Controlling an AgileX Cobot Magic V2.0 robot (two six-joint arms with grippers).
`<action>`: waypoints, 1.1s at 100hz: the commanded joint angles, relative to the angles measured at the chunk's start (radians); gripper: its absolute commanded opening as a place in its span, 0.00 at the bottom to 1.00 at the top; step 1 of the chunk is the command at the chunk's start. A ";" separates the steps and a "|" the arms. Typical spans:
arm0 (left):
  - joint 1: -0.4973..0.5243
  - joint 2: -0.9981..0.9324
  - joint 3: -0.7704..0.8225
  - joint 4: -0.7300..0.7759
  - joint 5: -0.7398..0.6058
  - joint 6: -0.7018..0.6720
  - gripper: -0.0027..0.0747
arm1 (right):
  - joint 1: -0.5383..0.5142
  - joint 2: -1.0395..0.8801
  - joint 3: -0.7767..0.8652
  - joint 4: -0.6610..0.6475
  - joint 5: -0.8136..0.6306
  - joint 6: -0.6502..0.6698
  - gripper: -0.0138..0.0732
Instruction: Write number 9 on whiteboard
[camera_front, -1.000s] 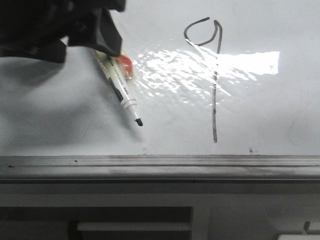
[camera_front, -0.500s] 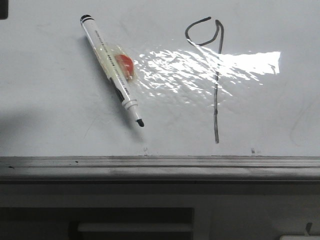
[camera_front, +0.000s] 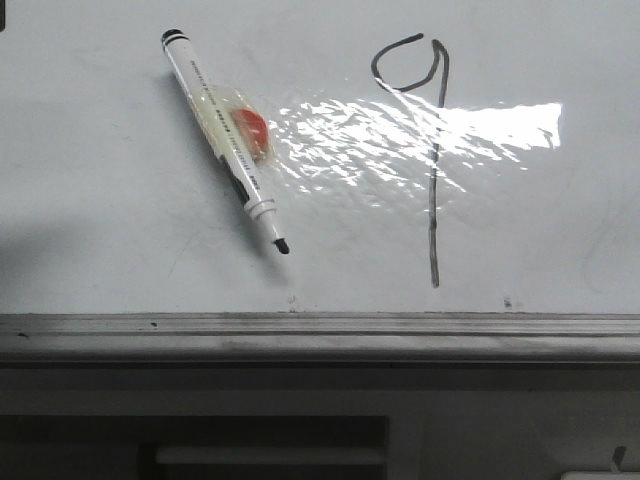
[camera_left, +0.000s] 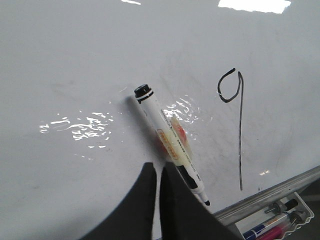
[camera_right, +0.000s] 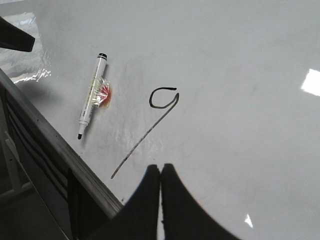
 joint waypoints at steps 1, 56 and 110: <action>-0.007 0.002 -0.025 -0.009 0.025 0.004 0.01 | -0.004 0.015 -0.022 -0.041 -0.060 0.004 0.11; 0.228 -0.281 0.244 0.714 0.019 -0.185 0.01 | -0.004 0.015 -0.022 -0.041 -0.060 0.004 0.11; 0.888 -0.625 0.533 1.787 0.374 -1.297 0.01 | -0.004 0.015 -0.022 -0.041 -0.060 0.004 0.11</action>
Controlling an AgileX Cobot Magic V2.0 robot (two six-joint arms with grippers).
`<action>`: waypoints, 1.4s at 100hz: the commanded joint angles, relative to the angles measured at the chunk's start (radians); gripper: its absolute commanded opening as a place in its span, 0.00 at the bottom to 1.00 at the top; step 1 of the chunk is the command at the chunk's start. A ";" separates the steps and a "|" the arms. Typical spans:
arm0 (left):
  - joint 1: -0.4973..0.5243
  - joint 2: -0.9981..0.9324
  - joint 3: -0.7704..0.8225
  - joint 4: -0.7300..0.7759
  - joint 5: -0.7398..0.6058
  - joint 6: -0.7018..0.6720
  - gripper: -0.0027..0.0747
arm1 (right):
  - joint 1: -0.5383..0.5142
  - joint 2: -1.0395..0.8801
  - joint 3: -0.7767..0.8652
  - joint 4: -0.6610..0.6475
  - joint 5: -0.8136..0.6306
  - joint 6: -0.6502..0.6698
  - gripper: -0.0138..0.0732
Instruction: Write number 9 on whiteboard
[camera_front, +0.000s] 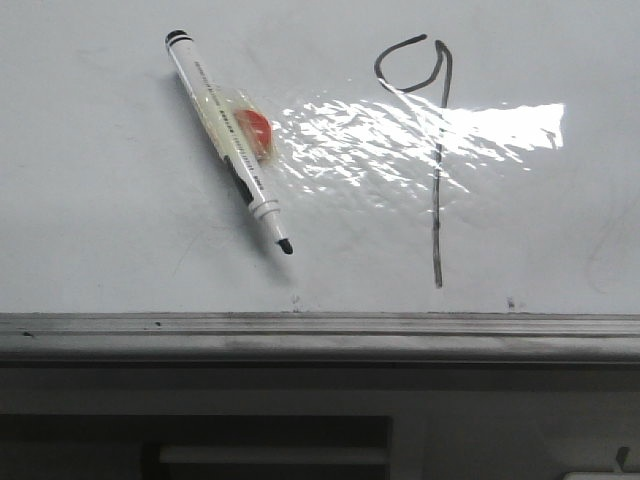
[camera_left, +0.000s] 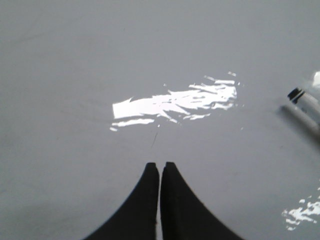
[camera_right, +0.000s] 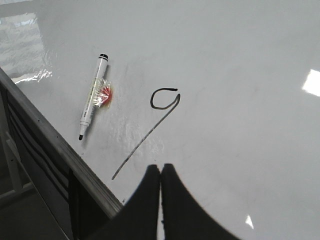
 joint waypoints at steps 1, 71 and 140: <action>0.053 -0.023 0.018 0.068 0.043 -0.083 0.01 | -0.004 0.016 -0.022 -0.041 -0.060 0.003 0.11; 0.135 -0.092 0.018 0.068 0.384 -0.115 0.01 | -0.004 0.016 -0.022 -0.041 -0.060 0.003 0.11; 0.135 -0.092 0.018 0.068 0.384 -0.115 0.01 | -0.004 0.016 -0.018 -0.089 0.038 0.003 0.11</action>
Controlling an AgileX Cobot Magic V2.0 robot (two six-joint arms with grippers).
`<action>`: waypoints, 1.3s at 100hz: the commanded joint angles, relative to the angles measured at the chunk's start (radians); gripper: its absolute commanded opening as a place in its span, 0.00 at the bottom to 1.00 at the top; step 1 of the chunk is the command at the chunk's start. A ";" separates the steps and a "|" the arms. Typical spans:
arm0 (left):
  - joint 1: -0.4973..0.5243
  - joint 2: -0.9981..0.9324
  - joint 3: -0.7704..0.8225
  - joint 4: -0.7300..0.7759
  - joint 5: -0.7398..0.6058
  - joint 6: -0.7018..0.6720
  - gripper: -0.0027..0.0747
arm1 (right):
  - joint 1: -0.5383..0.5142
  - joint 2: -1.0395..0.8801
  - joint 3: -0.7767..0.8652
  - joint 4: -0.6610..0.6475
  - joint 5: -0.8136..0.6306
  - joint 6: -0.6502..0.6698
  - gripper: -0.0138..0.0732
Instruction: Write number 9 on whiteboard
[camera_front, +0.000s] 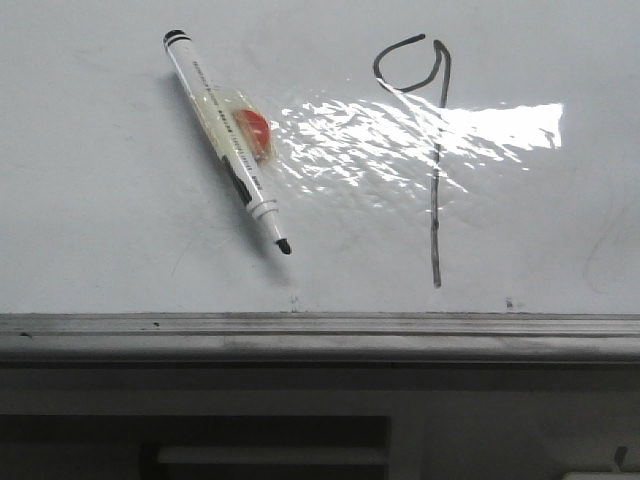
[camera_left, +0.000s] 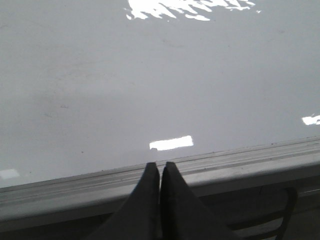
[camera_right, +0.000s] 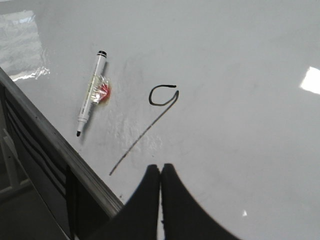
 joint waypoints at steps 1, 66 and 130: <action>0.003 0.009 0.018 0.000 -0.071 -0.011 0.01 | -0.004 0.016 -0.022 -0.084 0.009 0.002 0.11; 0.003 0.009 0.018 0.000 -0.071 -0.011 0.01 | -0.696 0.028 0.295 0.481 -0.648 -0.250 0.11; 0.003 0.009 0.018 0.000 -0.071 -0.011 0.01 | -0.979 -0.089 0.558 0.718 -0.664 -0.443 0.11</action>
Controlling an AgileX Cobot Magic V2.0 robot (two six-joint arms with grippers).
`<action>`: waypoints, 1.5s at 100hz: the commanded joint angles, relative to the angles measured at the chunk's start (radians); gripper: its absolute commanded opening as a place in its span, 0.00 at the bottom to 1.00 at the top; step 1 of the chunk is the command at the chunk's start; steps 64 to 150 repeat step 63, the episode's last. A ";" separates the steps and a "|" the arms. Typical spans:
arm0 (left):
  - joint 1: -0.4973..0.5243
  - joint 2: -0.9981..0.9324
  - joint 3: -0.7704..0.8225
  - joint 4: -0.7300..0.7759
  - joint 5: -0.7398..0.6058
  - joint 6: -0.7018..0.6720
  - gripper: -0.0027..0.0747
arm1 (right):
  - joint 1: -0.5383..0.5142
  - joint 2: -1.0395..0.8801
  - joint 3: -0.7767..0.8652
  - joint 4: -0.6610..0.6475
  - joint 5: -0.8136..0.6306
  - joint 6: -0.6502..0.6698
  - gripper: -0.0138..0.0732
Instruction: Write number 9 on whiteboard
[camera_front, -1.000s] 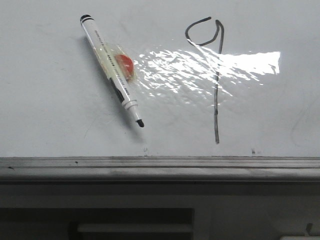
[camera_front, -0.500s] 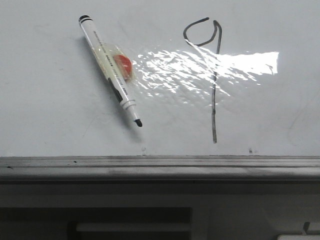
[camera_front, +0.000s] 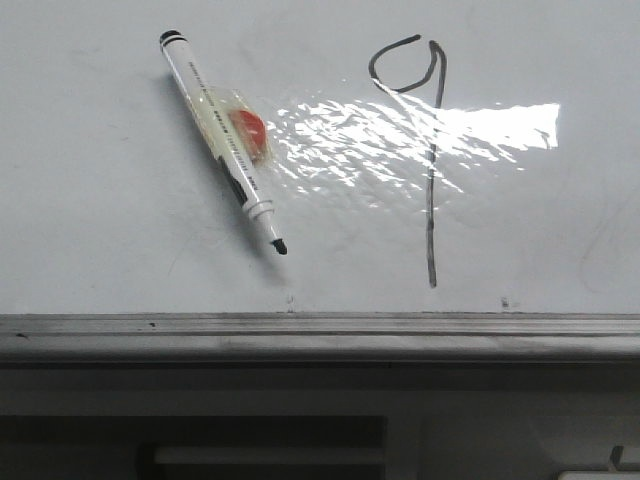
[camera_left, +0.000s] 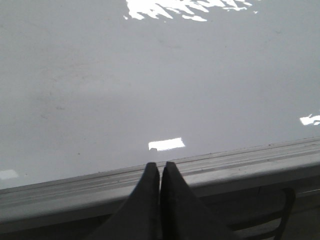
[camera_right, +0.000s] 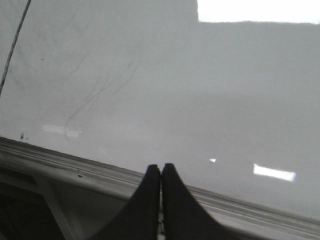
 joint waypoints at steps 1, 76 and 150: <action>0.003 0.009 0.018 -0.002 -0.073 -0.011 0.01 | -0.007 -0.029 0.026 -0.004 -0.026 -0.017 0.11; 0.003 0.009 0.018 -0.002 -0.073 -0.011 0.01 | -0.008 -0.069 0.028 -0.004 -0.001 -0.017 0.11; 0.003 0.009 0.018 -0.002 -0.073 -0.011 0.01 | -0.008 -0.069 0.028 -0.004 -0.001 -0.017 0.11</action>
